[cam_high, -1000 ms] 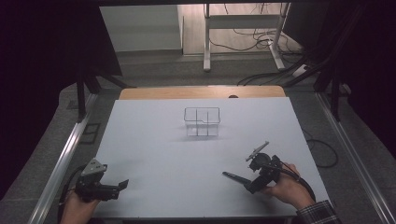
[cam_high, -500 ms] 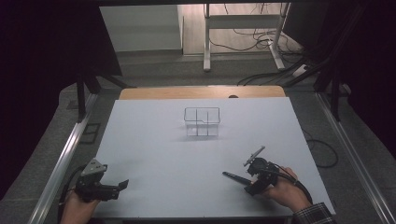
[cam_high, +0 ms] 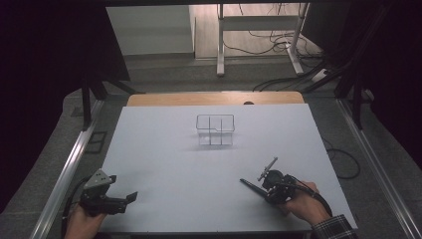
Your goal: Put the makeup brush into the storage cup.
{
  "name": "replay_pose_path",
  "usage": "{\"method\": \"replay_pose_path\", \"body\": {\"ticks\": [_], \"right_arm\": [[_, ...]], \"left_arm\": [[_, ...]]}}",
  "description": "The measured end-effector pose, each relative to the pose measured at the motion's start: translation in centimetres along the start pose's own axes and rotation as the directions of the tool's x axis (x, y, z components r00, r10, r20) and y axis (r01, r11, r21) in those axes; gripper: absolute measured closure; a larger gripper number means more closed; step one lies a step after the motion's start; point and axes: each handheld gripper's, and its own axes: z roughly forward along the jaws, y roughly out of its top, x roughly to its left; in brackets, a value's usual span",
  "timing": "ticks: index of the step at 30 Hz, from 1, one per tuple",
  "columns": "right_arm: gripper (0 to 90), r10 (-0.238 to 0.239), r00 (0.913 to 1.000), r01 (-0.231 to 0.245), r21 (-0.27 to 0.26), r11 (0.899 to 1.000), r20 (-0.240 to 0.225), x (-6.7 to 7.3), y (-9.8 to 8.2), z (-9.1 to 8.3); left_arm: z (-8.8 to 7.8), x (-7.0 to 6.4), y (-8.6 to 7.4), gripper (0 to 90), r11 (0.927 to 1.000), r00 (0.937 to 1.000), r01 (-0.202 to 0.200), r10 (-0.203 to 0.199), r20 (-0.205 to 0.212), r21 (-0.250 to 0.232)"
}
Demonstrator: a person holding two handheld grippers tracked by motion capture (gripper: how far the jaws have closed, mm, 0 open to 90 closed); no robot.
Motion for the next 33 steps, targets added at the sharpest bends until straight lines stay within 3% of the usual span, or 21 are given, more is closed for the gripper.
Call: {"method": "replay_pose_path", "body": {"ticks": [6, 9, 14, 15, 18, 20, 25, 33], "right_arm": [[72.6, 0.033, 0.9995, -0.033, -0.067, 0.997, -0.003, -0.4, -0.6, -0.5], [72.6, 0.036, 0.9994, -0.036, -0.099, 0.994, -0.004, -0.3, -0.9, -0.9], [72.6, 0.033, 0.9995, -0.032, -0.144, 0.989, 0.003, -0.4, -0.9, -1.2], [72.6, 0.03, 0.9995, -0.03, -0.15, 0.988, -0.006, -0.4, -0.9, -1.3], [72.6, 0.02, 0.9997, -0.022, -0.184, 0.983, -0.012, -0.5, -1.0, -1.7], [72.6, 0.021, 0.9996, -0.024, -0.205, 0.978, -0.017, -0.5, -1.0, -1.9], [72.6, 0.023, 0.9994, -0.028, -0.231, 0.973, -0.025, -0.6, -1.0, -2.5], [72.6, 0.01, 0.9994, -0.019, -0.288, 0.958, -0.033, -0.6, -0.6, -3.9]], "left_arm": [[0.0, 0.1, 0.0, 1.8, 0.9998, 1.0, -0.003, 0.003, 0.003, -0.018], [0.1, 0.0, 0.0, 1.6, 0.9989, 0.9992, -0.041, 0.041, 0.002, -0.025], [0.2, -0.3, 0.2, 1.2, 0.9977, 0.9984, -0.054, 0.055, 0.015, -0.041], [0.2, -0.5, 0.3, 1.2, 0.9967, 0.9972, -0.064, 0.066, 0.035, -0.051], [0.4, -0.7, 0.4, 1.2, 0.9971, 0.9962, -0.067, 0.069, 0.054, -0.037], [0.7, -1.0, 0.6, 1.2, 0.9966, 0.9954, -0.081, 0.082, 0.049, -0.01], [0.9, -1.2, 1.0, 0.9, 0.9963, 0.9953, -0.086, 0.085, 0.047, 0.006], [1.5, -1.8, 1.9, 0.6, 0.9951, 0.9895, -0.094, 0.096, 0.108, -0.031]]}}
